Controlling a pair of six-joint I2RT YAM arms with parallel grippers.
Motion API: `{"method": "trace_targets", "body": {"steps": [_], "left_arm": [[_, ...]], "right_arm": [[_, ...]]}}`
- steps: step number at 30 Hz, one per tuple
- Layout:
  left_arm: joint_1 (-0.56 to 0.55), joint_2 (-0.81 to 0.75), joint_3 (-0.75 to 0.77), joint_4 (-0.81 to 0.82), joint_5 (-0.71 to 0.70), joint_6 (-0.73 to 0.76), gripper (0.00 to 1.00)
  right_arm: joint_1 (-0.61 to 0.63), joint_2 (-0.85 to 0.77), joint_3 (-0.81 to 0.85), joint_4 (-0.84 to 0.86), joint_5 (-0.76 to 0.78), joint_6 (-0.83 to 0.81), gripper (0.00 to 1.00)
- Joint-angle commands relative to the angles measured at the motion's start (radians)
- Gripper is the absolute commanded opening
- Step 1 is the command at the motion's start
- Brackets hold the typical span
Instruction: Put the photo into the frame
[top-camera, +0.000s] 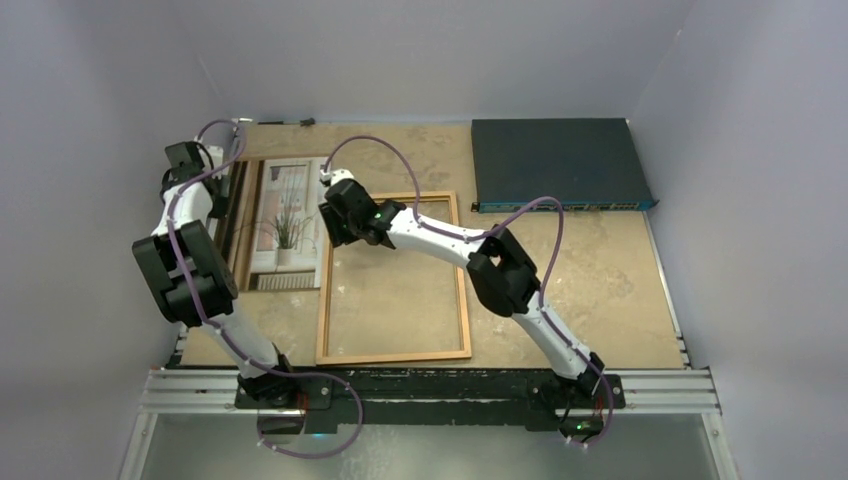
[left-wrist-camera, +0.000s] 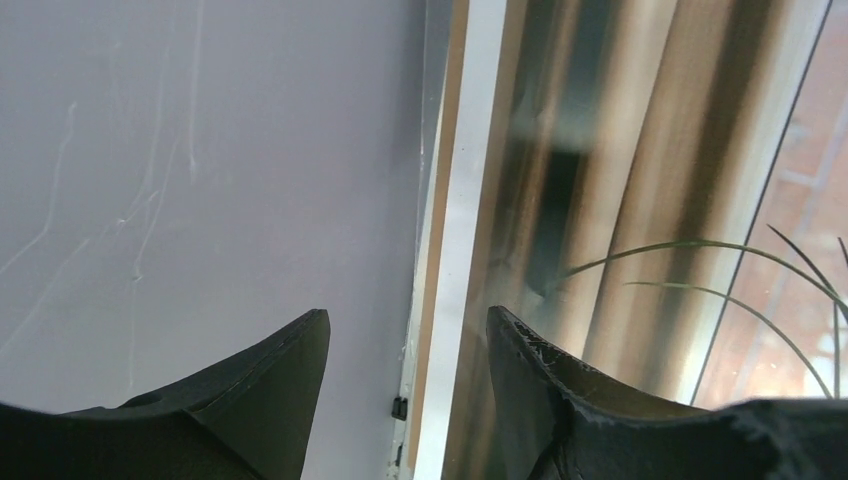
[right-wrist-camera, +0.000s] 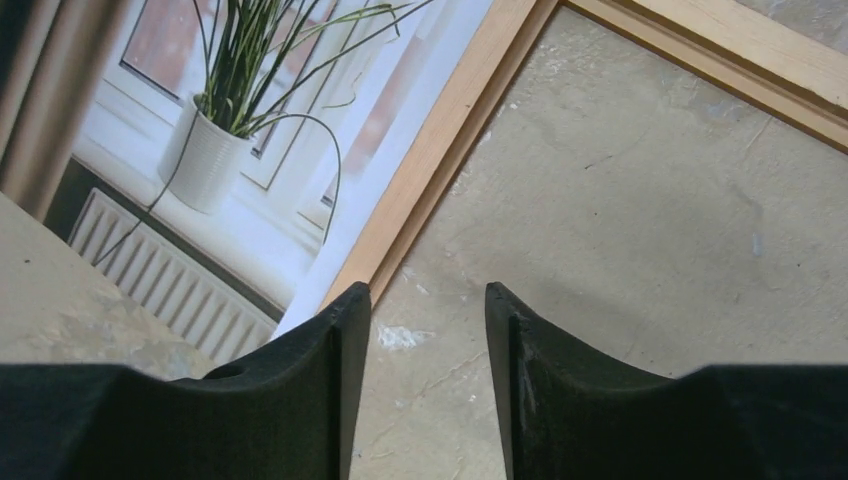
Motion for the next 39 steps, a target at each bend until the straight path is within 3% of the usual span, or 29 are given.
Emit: {"method": "trace_targets", "body": {"steps": [1,3,5,17,25,39], "left_arm": [[0.033,0.007,0.005,0.028,0.0,0.028,0.59],[0.047,0.01,0.005,0.028,0.008,0.033,0.6],[0.057,0.011,0.003,0.025,0.011,0.037,0.6],[0.082,0.025,-0.026,0.038,0.011,0.058,0.6],[0.081,0.084,-0.035,0.058,0.007,0.057,0.6],[0.081,0.129,-0.143,0.115,0.069,0.085,0.55]], "right_arm": [[-0.018,-0.011,-0.015,0.052,-0.01,0.002,0.54],[-0.009,-0.007,-0.025,0.056,-0.004,0.012,0.63],[-0.005,-0.005,-0.041,0.066,-0.007,0.027,0.66],[0.04,0.08,0.033,0.043,0.046,0.053,0.67],[0.045,0.143,0.089,-0.015,0.132,0.048,0.64],[0.012,0.028,-0.094,-0.021,0.235,0.048,0.53]]}}
